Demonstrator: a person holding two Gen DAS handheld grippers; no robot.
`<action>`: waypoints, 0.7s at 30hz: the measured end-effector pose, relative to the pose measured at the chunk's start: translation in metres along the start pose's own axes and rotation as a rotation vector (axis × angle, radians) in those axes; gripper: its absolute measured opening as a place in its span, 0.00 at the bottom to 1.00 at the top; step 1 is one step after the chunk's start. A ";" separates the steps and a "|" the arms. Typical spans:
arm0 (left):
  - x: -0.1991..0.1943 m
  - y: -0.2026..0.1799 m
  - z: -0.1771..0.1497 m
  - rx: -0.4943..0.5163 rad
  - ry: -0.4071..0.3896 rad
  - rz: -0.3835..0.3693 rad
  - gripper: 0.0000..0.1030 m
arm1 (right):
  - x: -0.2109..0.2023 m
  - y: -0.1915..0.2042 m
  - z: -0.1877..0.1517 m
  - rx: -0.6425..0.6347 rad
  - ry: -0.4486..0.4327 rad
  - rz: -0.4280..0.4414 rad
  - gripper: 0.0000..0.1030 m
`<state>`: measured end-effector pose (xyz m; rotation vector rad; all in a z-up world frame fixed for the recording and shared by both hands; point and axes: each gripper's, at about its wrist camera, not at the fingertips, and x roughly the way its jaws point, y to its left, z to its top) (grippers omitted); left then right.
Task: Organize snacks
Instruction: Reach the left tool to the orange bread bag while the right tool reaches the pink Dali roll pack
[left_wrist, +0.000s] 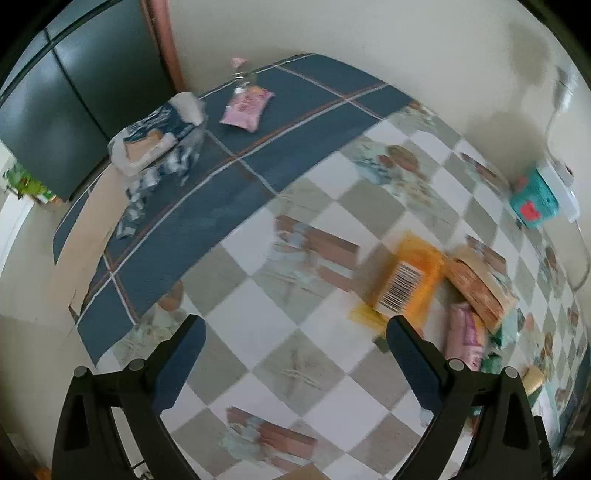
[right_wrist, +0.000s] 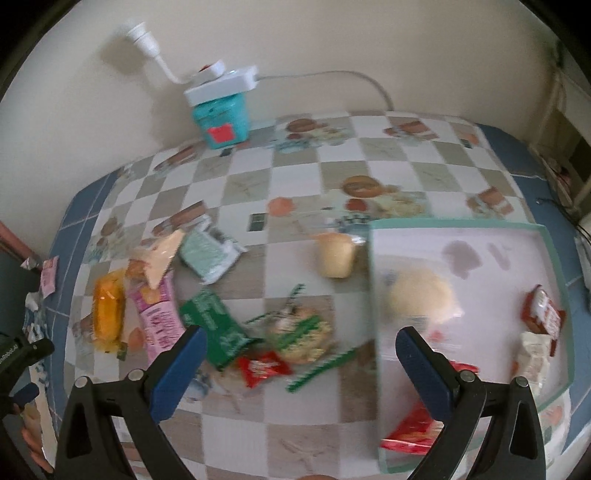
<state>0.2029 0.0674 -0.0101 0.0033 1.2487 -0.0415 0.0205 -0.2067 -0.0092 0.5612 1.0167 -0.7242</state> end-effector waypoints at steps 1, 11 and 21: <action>0.002 0.004 0.002 -0.008 0.001 0.005 0.95 | 0.002 0.008 0.001 -0.013 0.002 0.009 1.00; 0.021 0.021 0.024 -0.041 0.009 0.003 0.95 | 0.029 0.071 0.005 -0.089 0.031 0.080 1.00; 0.051 -0.006 0.033 0.004 0.058 -0.062 0.95 | 0.059 0.114 0.000 -0.218 0.042 0.133 1.00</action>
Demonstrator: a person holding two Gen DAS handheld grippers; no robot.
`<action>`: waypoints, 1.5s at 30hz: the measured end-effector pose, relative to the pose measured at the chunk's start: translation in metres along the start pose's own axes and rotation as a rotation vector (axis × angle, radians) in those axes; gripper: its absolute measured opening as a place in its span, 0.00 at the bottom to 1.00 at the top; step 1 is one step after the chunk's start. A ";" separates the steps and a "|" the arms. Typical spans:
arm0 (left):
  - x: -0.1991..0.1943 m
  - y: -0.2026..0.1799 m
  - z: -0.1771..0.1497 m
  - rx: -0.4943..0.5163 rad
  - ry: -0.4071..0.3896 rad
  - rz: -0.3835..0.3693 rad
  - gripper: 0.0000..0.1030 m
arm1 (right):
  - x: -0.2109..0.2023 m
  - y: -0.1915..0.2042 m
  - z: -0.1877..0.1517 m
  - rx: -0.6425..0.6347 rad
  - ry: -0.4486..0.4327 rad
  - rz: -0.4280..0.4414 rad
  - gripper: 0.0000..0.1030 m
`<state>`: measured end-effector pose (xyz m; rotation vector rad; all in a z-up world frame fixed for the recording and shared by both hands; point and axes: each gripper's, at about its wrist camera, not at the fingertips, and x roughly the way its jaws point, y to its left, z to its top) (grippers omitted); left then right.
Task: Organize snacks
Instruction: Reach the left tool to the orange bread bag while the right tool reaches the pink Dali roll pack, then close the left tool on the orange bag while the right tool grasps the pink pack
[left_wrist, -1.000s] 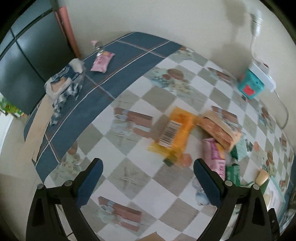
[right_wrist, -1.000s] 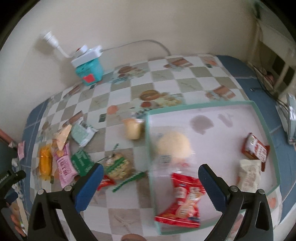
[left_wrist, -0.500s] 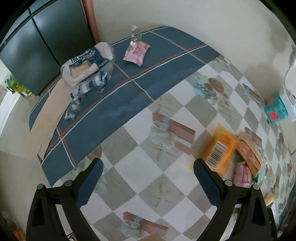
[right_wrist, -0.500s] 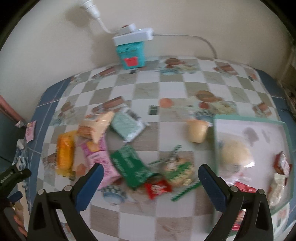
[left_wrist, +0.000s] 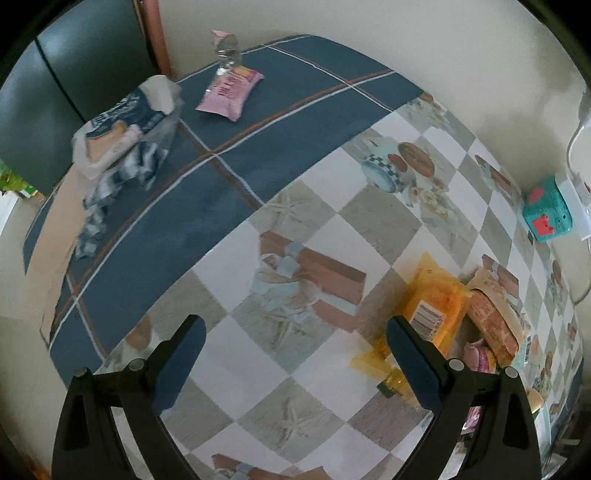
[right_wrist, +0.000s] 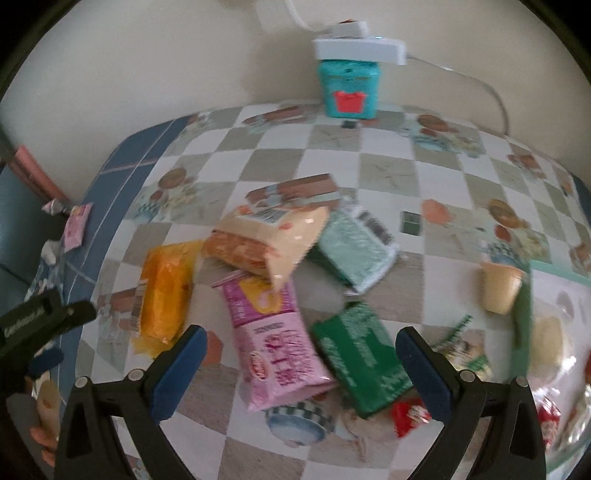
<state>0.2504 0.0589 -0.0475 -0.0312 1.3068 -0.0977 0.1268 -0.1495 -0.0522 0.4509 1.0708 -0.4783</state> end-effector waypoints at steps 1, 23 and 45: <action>0.001 -0.001 0.001 -0.002 0.003 -0.007 0.95 | 0.002 0.003 0.000 -0.013 0.000 0.003 1.00; 0.021 -0.060 0.003 0.170 0.045 -0.135 0.95 | 0.033 0.017 0.000 -0.092 -0.002 0.071 0.62; 0.027 -0.085 -0.010 0.204 0.096 -0.150 0.44 | 0.034 0.010 -0.004 -0.085 0.038 0.076 0.44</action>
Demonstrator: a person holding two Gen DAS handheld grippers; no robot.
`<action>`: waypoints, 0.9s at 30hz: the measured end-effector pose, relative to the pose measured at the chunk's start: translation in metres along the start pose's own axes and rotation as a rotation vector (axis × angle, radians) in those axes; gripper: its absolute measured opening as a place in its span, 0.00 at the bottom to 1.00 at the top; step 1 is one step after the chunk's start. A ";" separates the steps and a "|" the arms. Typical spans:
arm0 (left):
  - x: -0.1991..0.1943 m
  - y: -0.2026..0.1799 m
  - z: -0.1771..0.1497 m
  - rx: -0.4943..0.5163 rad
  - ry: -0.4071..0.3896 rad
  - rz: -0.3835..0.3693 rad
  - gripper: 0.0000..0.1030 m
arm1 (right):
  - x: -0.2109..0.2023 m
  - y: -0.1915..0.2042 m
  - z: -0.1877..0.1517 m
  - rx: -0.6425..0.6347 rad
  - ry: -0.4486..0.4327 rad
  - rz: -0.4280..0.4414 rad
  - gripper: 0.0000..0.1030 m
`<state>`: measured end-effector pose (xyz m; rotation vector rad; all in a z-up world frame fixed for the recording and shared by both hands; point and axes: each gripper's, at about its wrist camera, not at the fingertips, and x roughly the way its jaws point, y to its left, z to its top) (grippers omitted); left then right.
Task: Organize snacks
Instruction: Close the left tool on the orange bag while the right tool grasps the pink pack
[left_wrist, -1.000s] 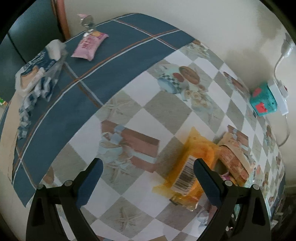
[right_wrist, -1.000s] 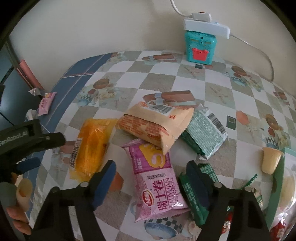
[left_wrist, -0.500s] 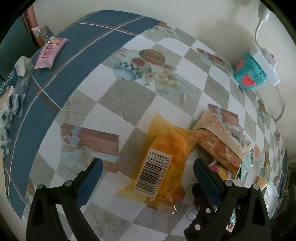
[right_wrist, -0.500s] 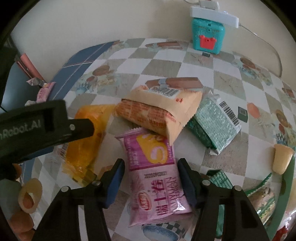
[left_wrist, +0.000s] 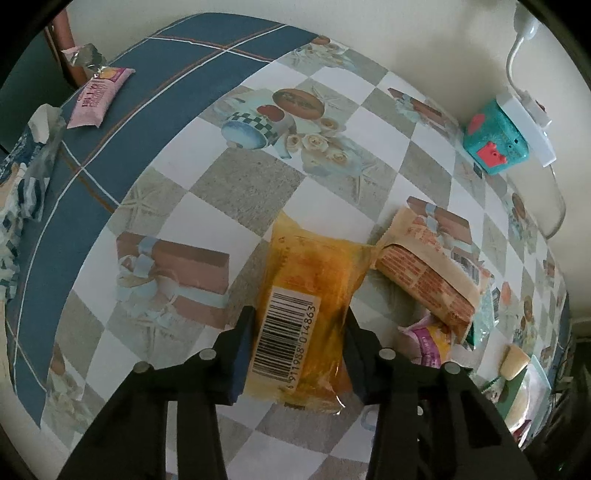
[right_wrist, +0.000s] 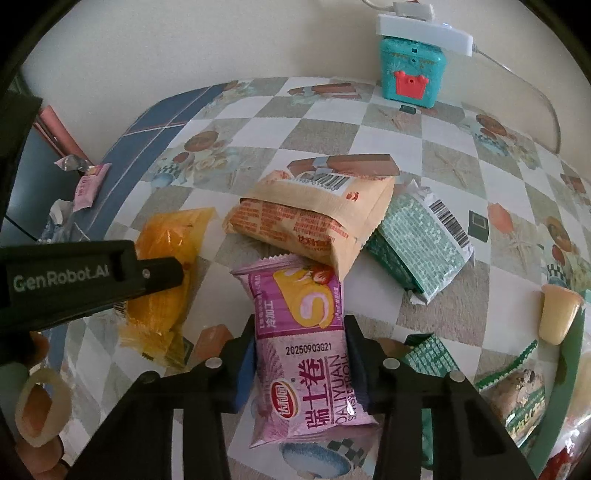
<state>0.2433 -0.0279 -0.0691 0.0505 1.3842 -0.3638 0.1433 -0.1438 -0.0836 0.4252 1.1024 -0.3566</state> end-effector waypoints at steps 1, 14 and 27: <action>-0.003 0.000 -0.001 -0.004 -0.002 -0.002 0.44 | -0.001 -0.001 -0.001 0.004 0.003 0.002 0.44; -0.054 0.003 -0.036 -0.050 -0.058 0.029 0.43 | -0.042 -0.004 -0.019 0.056 0.017 0.040 0.44; -0.080 -0.005 -0.063 -0.059 -0.096 0.067 0.43 | -0.116 -0.038 -0.035 0.139 -0.091 0.050 0.44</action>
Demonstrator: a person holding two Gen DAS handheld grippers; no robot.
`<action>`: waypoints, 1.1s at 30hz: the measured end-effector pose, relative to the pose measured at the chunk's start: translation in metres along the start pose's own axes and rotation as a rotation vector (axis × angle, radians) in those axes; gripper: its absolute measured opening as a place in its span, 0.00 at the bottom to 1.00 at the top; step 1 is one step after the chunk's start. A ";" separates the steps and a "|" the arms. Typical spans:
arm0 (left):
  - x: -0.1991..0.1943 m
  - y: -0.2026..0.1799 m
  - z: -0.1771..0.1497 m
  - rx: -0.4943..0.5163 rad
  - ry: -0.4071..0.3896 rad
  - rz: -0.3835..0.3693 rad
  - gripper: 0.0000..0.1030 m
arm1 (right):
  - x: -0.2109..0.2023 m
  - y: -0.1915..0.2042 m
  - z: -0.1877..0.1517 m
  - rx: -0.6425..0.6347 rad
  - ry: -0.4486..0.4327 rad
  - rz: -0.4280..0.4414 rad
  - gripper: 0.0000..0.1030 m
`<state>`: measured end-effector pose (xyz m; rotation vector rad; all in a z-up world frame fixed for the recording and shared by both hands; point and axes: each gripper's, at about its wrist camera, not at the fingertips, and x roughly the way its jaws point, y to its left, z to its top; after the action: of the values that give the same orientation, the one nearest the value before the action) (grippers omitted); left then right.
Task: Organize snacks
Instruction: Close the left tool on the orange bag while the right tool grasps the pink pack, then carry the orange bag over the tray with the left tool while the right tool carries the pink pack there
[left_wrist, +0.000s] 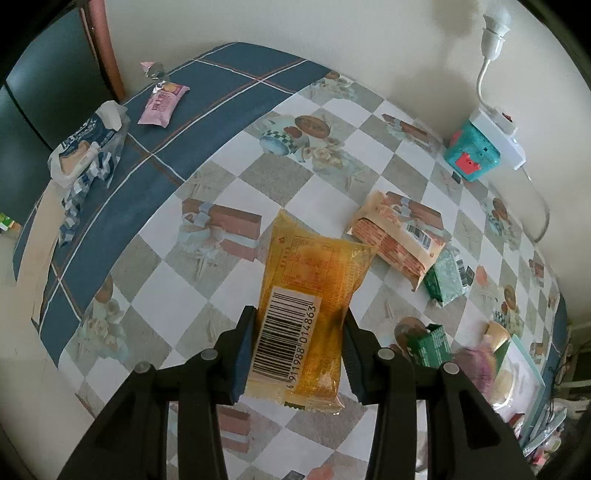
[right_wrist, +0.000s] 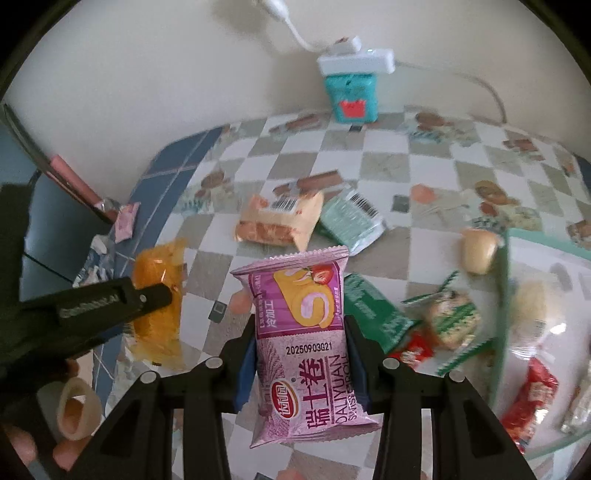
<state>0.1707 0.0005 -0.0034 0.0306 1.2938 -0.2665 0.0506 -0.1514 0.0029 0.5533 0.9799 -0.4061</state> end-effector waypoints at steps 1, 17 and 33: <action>-0.002 0.000 -0.001 0.000 -0.003 0.003 0.43 | -0.005 -0.002 0.000 0.002 -0.007 -0.005 0.44; -0.035 -0.039 -0.018 0.036 -0.076 0.000 0.43 | -0.067 -0.067 0.009 0.128 -0.111 -0.038 0.44; -0.045 -0.136 -0.063 0.253 -0.111 0.013 0.43 | -0.104 -0.175 0.005 0.348 -0.168 -0.095 0.44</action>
<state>0.0714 -0.1129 0.0396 0.2364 1.1434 -0.4141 -0.0957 -0.2847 0.0503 0.7751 0.7785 -0.7048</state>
